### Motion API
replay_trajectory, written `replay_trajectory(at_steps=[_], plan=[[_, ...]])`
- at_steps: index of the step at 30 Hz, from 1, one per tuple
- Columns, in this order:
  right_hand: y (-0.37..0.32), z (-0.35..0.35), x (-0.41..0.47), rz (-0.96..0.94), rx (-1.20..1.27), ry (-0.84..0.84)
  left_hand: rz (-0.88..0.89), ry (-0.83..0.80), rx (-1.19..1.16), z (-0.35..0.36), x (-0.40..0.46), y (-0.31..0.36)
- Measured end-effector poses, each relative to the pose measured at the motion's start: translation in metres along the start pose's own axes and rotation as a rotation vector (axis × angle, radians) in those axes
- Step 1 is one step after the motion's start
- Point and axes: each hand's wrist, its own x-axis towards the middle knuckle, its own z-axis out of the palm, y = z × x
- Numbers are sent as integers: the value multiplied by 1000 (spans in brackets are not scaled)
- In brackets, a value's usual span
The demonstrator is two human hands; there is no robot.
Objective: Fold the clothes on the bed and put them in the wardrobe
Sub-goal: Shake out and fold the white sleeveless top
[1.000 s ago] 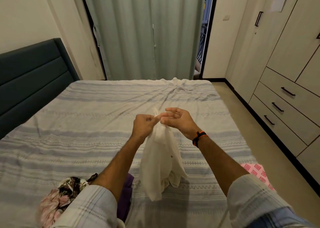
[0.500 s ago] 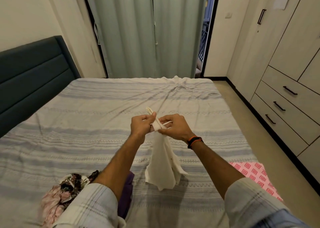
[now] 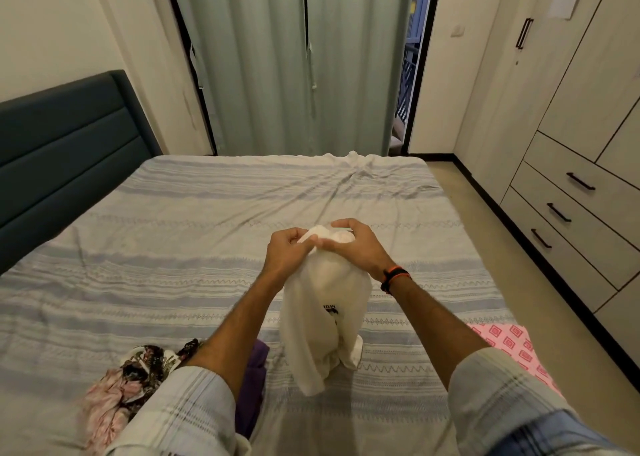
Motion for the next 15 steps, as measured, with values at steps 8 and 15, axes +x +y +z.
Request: replay_trajectory(at_steps=[8, 15], plan=[[4, -3, 3, -118, -117, -49, 180, -103, 183, -10, -4, -1], [-11, -23, 10, -105, 379, 289, 23, -196, 483, -33, -5, -19]])
